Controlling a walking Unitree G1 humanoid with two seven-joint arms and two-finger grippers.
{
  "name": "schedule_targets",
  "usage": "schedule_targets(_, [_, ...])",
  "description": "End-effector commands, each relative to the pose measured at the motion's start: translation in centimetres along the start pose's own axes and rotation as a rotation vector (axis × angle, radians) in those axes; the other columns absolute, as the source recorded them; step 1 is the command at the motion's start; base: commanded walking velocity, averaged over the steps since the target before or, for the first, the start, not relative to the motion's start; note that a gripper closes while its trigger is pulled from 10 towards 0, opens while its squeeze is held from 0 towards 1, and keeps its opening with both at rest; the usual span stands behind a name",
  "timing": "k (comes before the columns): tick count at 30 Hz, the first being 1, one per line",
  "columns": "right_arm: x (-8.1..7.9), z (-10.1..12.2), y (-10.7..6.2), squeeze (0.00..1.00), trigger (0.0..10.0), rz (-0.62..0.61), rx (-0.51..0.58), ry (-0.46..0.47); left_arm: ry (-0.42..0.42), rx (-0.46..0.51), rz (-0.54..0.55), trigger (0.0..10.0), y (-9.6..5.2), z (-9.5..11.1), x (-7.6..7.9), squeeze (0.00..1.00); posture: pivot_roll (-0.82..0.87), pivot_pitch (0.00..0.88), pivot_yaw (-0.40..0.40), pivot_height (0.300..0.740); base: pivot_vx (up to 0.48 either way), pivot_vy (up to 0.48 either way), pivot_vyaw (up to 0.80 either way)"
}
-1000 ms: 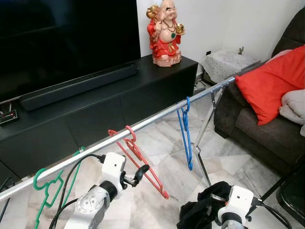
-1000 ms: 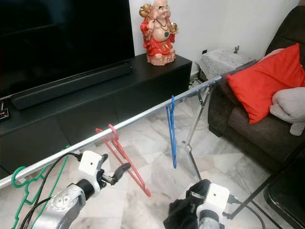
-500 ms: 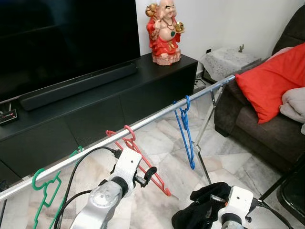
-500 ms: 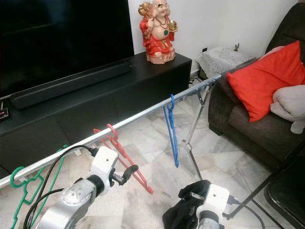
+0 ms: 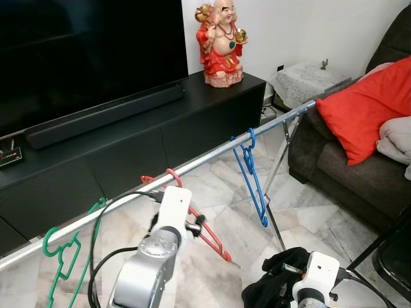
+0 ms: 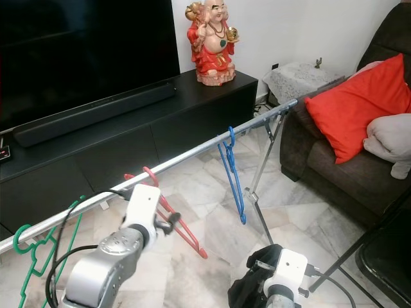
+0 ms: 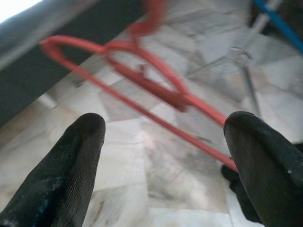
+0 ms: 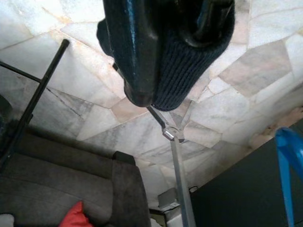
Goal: Hang hanger
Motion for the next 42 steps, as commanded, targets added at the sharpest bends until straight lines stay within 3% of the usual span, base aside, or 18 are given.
schedule_targets(1, [-0.4, 0.3, 0.2, 0.0, 10.0, 0.007, 0.013, 0.005, -0.087, -0.035, -0.022, 10.0, 0.0, -0.3, 1.5, 0.0, 0.09, 0.056, 0.063, 0.74, 0.0, 0.0, 0.0])
schedule_targets(3, [-0.5, 0.3, 0.2, 0.0, 10.0, 0.009, 0.01, 0.003, -0.084, 0.054, -0.074, 10.0, 1.0, 1.2, 2.0, 0.0, 0.09, 0.054, 0.061, 0.74, 0.0, 0.0, 0.0])
schedule_targets(7, [-0.6, 0.3, 0.3, 0.0, 10.0, 0.01, 0.012, 0.004, -0.117, 0.101, -0.119, 10.0, 1.5, 1.6, 2.0, 0.0, 0.08, 0.051, 0.065, 0.74, 0.0, 0.0, 0.0])
schedule_targets(9, [-0.4, 0.5, 0.3, 0.0, 10.0, 0.008, 0.018, 0.003, -0.065, 0.167, -0.242, 10.0, 0.5, 1.6, 2.3, 0.0, 0.07, 0.05, 0.067, 0.74, 0.0, 0.0, 0.0])
schedule_targets(11, [-0.2, 0.5, 0.3, 0.0, 10.0, 0.003, 0.019, 0.003, -0.082, 0.171, -0.282, 10.0, 0.0, 1.4, 2.0, 0.0, 0.07, 0.052, 0.068, 0.74, 0.0, 0.0, 0.0])
schedule_targets(13, [-0.1, 0.4, 0.3, 0.0, 10.0, 0.002, 0.018, 0.002, -0.081, 0.199, -0.322, 10.0, -0.5, 1.4, 1.3, 0.0, 0.08, 0.051, 0.067, 0.74, 0.0, 0.0, 0.0])
schedule_targets(17, [-0.1, 0.3, 0.2, 0.0, 10.0, 0.004, 0.015, 0.0, 0.01, 0.276, -0.4, 10.0, -1.5, 1.2, 0.1, 0.0, 0.08, 0.049, 0.064, 0.74, 0.0, 0.0, 0.0])
schedule_targets(18, [-0.1, 0.3, 0.2, 0.0, 10.0, 0.005, 0.014, 0.0, 0.049, 0.316, -0.411, 10.0, -1.8, 0.7, -1.0, 0.0, 0.08, 0.048, 0.063, 0.74, 0.0, 0.0, 0.0])
schedule_targets(24, [-0.3, 0.3, 0.3, 0.0, 10.0, 0.012, 0.011, -0.004, 0.112, 0.362, -0.39, 10.0, -1.9, -1.3, -3.3, 0.0, 0.08, 0.041, 0.057, 0.74, 0.0, 0.0, 0.0])
schedule_targets(25, [-0.3, 0.3, 0.4, 0.0, 10.0, 0.017, 0.01, -0.005, 0.087, 0.357, -0.318, 10.0, -1.6, -2.7, -4.5, 0.0, 0.08, 0.041, 0.057, 0.74, 0.0, 0.0, 0.0])
schedule_targets(31, [-0.2, 0.3, 0.3, 0.0, 10.0, 0.017, 0.012, -0.009, 0.032, 0.334, -0.245, 10.0, -1.5, -4.7, -5.0, 0.0, 0.07, 0.037, 0.053, 0.74, 0.0, 0.0, 0.0])
schedule_targets(34, [0.0, 0.3, 0.3, 0.0, 10.0, 0.017, 0.01, -0.014, 0.052, 0.328, -0.236, 10.0, -1.4, -5.4, -4.9, 0.0, 0.07, 0.034, 0.05, 0.74, 0.0, 0.0, 0.0])
schedule_targets(42, [0.1, 0.3, 0.4, 0.0, 10.0, 0.017, 0.012, -0.017, 0.071, 0.359, -0.245, 10.0, -1.2, -4.9, -4.7, 0.0, 0.06, 0.037, 0.05, 0.74, 0.0, -0.255, 0.0])
Point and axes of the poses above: a point about 5 cm out from each wrist's last joint towards the gripper, its own y axis pointing out of the wrist towards the gripper, its own z axis along the axis of the wrist's last joint, x = y × z, the point moved 1 cm from there along y, pointing out of the wrist towards the gripper, and after that the axes turned 3 degrees about y, right-handed, at the moved point
